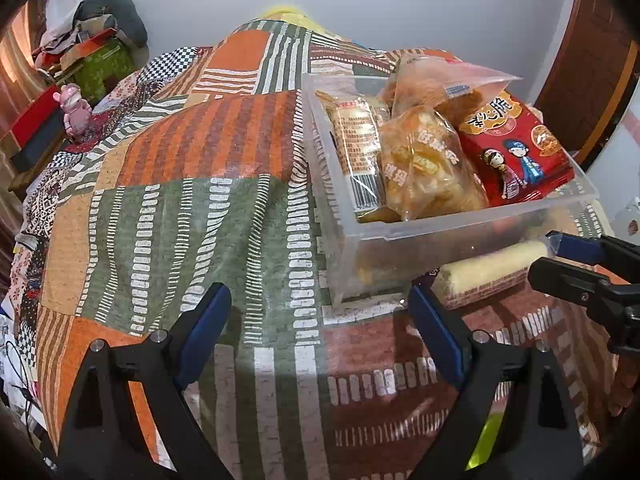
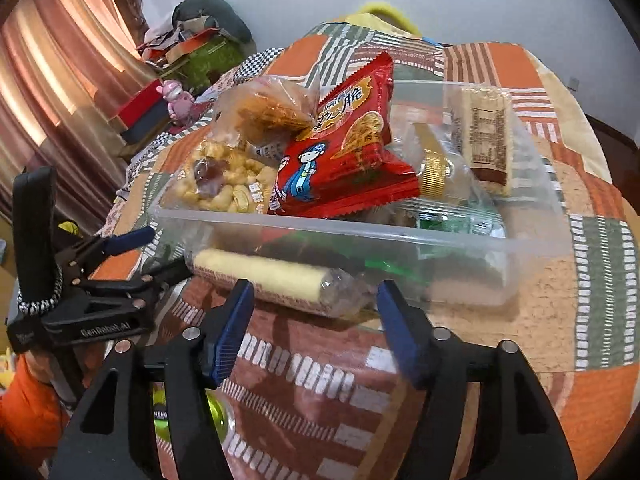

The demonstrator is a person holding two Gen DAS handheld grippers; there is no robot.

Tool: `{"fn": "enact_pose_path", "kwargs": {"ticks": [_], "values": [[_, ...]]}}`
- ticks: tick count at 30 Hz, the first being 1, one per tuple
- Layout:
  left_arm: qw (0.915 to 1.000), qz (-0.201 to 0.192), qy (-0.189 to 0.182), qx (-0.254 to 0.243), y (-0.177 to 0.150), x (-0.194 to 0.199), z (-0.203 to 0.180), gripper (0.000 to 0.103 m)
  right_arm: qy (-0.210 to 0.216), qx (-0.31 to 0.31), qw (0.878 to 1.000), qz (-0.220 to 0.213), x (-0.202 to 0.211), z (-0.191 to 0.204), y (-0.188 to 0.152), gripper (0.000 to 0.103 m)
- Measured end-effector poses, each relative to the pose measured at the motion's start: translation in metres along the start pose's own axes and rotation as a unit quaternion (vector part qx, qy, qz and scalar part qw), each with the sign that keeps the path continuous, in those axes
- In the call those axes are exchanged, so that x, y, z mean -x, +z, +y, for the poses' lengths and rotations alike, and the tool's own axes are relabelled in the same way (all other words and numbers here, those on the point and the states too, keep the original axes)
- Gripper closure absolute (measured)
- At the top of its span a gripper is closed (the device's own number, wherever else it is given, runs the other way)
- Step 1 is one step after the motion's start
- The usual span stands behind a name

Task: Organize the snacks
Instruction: 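Lower the left tool onto the green MENG jar and grasp it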

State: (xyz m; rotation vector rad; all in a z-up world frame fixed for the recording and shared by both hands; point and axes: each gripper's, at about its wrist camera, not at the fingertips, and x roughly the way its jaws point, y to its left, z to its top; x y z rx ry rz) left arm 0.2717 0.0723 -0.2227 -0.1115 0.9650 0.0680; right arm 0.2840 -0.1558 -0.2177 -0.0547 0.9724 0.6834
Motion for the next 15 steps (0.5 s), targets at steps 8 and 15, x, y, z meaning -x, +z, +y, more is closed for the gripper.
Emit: {"fn": "enact_pose_path", "kwargs": {"ticks": [8,15], "values": [[0.9996,0.009,-0.024,-0.012,-0.009,0.011,-0.016,0.015,0.021,-0.011,1.0,0.005,0.015,-0.009,-0.012,0.04],[0.9938,0.002,-0.083,-0.074,-0.02,0.03,-0.067,0.015,0.02,-0.01,1.0,0.017,0.039,-0.018,-0.043,0.043]]}}
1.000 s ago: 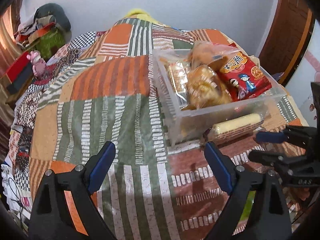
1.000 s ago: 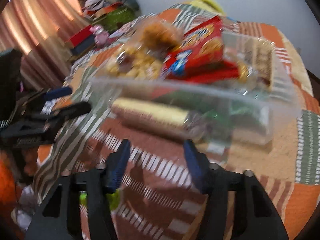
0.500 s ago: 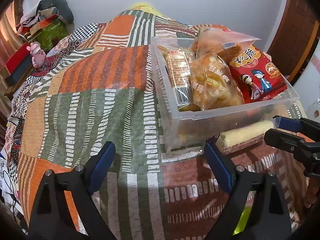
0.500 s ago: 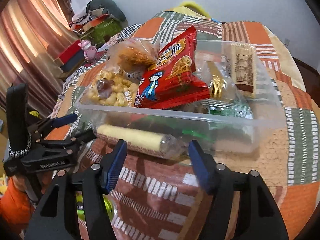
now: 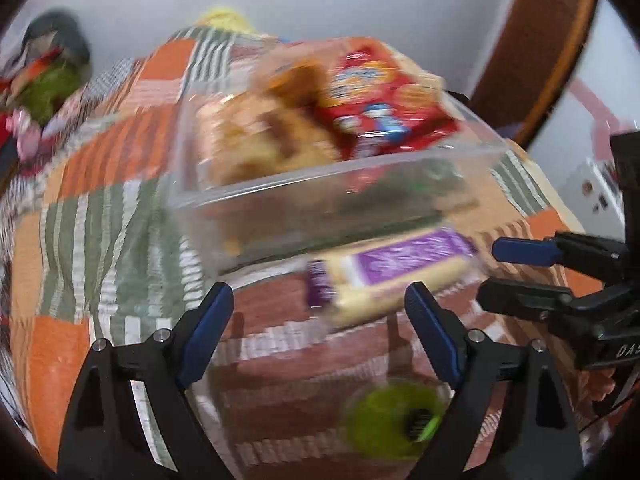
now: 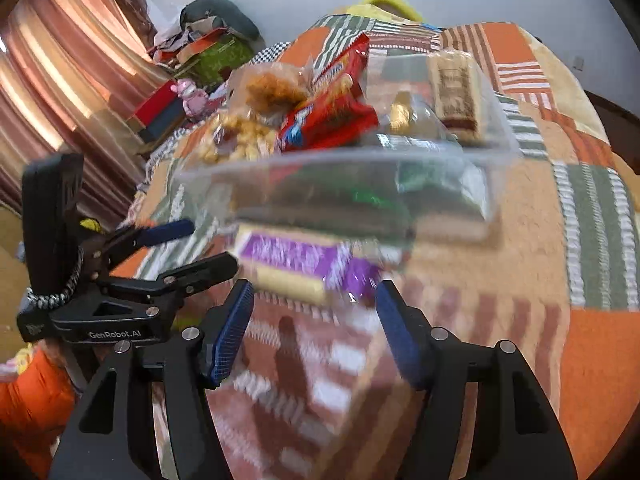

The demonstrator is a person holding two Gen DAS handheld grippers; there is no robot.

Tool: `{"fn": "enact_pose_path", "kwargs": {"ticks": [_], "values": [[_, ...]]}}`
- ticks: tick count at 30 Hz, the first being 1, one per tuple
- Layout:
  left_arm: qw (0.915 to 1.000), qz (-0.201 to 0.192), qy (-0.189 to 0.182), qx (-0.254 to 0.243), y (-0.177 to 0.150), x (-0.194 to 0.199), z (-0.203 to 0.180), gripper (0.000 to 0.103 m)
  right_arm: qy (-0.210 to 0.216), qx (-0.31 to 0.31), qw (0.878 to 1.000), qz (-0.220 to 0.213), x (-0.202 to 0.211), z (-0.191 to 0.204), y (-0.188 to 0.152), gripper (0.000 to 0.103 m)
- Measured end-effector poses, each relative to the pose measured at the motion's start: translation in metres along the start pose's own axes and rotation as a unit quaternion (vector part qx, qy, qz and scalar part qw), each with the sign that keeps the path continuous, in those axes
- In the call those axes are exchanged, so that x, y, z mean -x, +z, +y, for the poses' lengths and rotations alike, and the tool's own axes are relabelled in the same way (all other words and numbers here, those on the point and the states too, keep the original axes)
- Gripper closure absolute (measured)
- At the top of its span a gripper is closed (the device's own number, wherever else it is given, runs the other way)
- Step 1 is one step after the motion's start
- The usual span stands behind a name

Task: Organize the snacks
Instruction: 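Lower the left tool onto the green MENG jar and grasp it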

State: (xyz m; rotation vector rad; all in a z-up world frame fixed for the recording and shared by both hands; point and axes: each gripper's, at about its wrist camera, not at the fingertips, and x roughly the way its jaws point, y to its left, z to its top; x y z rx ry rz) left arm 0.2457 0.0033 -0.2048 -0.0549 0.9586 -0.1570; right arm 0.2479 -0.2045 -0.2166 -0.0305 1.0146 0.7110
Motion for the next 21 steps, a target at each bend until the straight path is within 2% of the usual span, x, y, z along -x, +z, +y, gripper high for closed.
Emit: {"fn": "enact_pose_path", "kwargs": {"ticks": [2,5,10,14,17,19,21], "values": [[0.9998,-0.011,0.014,-0.011,0.0,0.006,-0.01,0.015,-0.005,-0.002,1.0,-0.003,0.006,-0.002,-0.002,0.043],[0.9998,-0.014,0.012,-0.008,-0.003,0.016,-0.013,0.015,-0.016,-0.003,1.0,-0.018,0.015,-0.004,0.003,0.043],[0.9999,-0.003,0.006,-0.013,-0.02,0.031,-0.014,0.015,-0.021,-0.001,0.999,-0.026,0.014,-0.004,0.011,0.043],[0.9998,0.012,0.001,-0.013,-0.033,0.03,-0.014,0.015,-0.014,-0.011,1.0,-0.023,0.012,-0.004,0.006,0.043],[0.9996,0.019,-0.014,-0.015,-0.043,0.029,-0.016,0.03,-0.014,-0.01,1.0,-0.018,0.012,-0.002,0.002,0.043],[0.9992,0.025,-0.022,-0.021,-0.046,0.027,-0.017,0.049,-0.017,-0.006,1.0,-0.017,0.013,0.0,0.001,0.043],[0.999,0.032,-0.023,-0.021,-0.049,0.023,-0.017,0.057,-0.017,-0.003,1.0,-0.016,0.013,0.001,0.004,0.041]]}}
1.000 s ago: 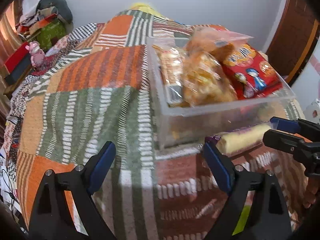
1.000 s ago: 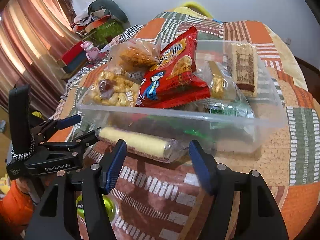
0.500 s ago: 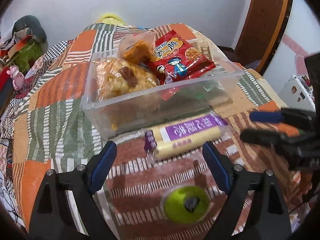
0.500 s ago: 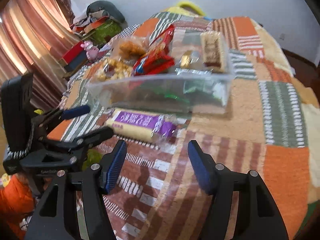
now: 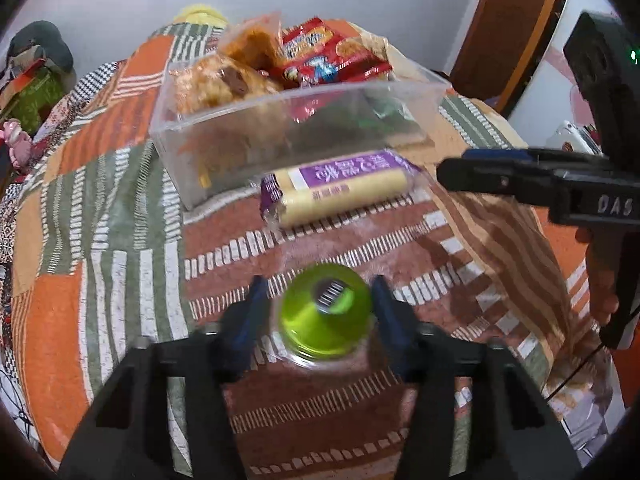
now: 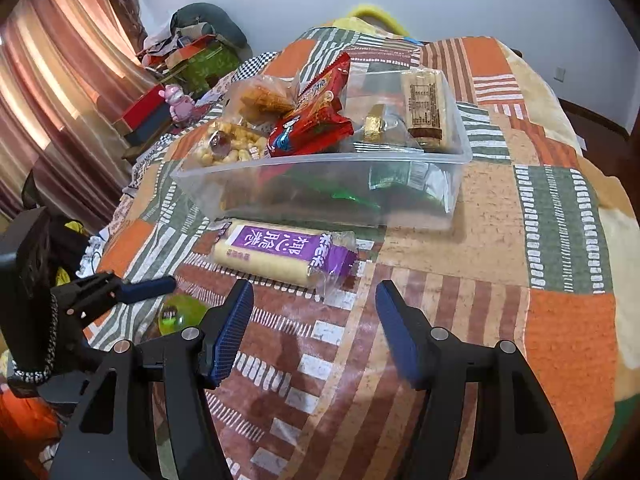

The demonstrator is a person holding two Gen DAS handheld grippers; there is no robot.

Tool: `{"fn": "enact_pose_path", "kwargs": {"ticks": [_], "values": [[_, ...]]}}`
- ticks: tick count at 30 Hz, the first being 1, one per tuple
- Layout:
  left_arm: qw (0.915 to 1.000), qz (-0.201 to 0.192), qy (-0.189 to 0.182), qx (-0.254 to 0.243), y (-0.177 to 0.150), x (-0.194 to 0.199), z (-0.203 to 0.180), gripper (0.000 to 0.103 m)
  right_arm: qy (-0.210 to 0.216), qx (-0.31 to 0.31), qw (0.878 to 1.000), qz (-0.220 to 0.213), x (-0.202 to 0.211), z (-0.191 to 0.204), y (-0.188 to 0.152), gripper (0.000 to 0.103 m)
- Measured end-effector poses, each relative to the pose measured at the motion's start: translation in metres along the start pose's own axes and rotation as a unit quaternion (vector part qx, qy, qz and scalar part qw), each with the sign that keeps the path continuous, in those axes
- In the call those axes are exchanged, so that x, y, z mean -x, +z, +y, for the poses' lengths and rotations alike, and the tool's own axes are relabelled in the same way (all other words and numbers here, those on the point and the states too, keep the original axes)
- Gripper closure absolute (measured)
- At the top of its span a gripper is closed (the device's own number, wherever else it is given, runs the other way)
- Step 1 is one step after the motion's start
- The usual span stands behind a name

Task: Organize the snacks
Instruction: 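Lower the left tool onto the green MENG jar and grasp it, then grasp the purple-label wrapped roll with right tool while left tool lifts the jar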

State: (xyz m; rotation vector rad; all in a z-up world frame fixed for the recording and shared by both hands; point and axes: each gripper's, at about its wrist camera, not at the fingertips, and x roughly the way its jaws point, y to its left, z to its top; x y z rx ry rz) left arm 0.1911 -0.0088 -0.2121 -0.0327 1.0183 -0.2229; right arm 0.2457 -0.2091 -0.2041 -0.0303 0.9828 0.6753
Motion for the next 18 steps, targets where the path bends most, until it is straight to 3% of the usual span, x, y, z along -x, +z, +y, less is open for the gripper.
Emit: {"fn": "enact_pose_path", "kwargs": {"ticks": [3,9,18], "values": [[0.9999,-0.007,0.001,0.009,-0.002,0.002,0.007,0.057,0.002,0.011,1.0,-0.002,-0.004,0.005,0.007,0.035],[0.9992,-0.012,0.022,0.032,-0.001,0.002,0.031,0.057,0.004,0.05,0.999,0.007,-0.031,0.027,0.029,0.034],[0.9974,-0.012,0.039,0.059,-0.005,-0.002,0.059,0.057,0.012,0.081,0.995,0.061,-0.075,0.037,0.029,0.033]]}}
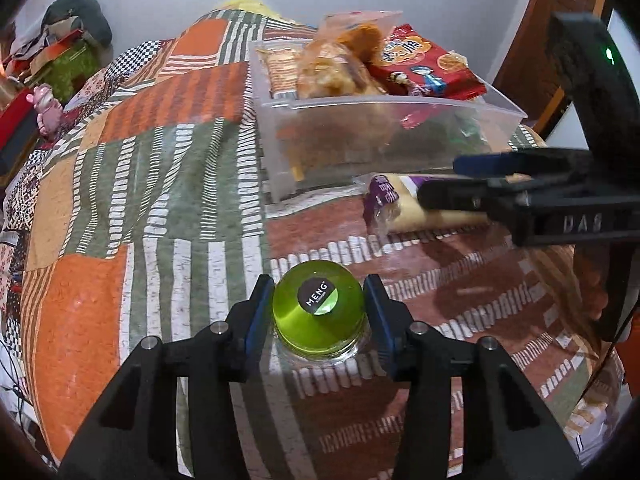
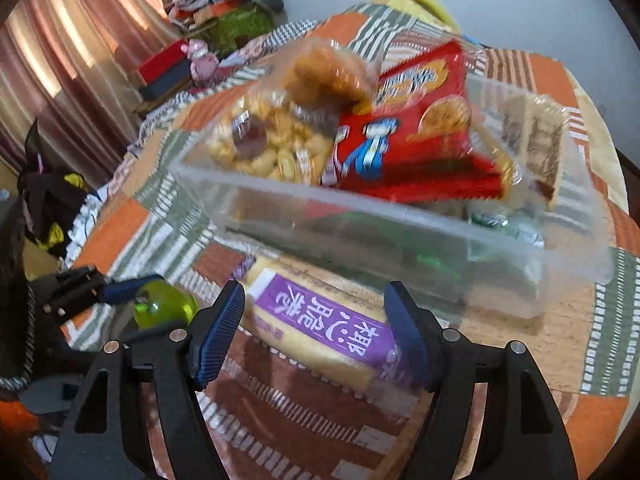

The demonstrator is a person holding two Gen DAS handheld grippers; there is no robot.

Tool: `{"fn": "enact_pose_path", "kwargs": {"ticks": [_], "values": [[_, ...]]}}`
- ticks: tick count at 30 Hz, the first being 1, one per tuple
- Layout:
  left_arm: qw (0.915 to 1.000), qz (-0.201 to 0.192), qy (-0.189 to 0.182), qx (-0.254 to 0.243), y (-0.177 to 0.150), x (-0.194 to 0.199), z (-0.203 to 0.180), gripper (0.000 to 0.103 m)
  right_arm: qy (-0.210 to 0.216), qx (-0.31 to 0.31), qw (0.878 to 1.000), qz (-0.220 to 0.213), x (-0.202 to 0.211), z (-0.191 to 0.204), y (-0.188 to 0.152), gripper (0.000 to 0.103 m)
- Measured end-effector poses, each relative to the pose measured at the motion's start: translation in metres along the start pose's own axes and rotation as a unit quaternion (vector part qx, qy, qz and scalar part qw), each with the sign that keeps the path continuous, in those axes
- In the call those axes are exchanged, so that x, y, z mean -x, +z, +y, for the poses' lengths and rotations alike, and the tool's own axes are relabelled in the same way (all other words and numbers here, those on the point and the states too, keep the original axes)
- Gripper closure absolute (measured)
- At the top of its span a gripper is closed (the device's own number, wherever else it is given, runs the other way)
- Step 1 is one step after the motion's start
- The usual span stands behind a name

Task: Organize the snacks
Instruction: 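Grasp the purple-label wrapped roll with right tool while left tool lifts the jar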

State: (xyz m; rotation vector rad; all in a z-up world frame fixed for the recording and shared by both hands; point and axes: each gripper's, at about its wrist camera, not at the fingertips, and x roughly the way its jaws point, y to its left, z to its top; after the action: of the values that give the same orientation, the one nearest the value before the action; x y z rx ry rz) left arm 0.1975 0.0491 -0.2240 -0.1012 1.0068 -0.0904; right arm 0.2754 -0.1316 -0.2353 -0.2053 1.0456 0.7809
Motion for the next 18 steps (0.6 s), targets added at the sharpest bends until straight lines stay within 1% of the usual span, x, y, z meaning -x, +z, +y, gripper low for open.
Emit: {"fn": "enact_pose_path", "kwargs": {"ticks": [3,7,9,11,15,18], "values": [[1.0,0.0,0.001,0.002,0.0,-0.001,0.002,0.057,0.021,-0.006,1.0,0.013,0.002,0.001,-0.009,0.033],[1.0,-0.001,0.004,0.001,0.0,-0.001,0.002,0.057,0.014,0.007,1.0,0.015,0.009,0.009,-0.024,0.033],[1.0,-0.001,0.008,-0.002,-0.001,-0.001,0.002,0.057,0.014,0.009,1.0,0.014,0.013,0.012,-0.025,0.038],[0.9999,0.0,0.013,-0.006,-0.002,-0.001,-0.001,0.057,0.006,0.013,1.0,0.014,0.012,0.012,-0.022,0.051],[0.9996,0.009,0.021,-0.019,-0.002,-0.002,-0.006,0.057,-0.001,0.019,1.0,0.012,0.006,0.018,-0.017,0.052],[0.9996,0.015,0.018,-0.016,-0.005,-0.002,-0.006,0.055,-0.019,0.04,0.999,0.013,0.0,0.027,-0.016,0.052]]}}
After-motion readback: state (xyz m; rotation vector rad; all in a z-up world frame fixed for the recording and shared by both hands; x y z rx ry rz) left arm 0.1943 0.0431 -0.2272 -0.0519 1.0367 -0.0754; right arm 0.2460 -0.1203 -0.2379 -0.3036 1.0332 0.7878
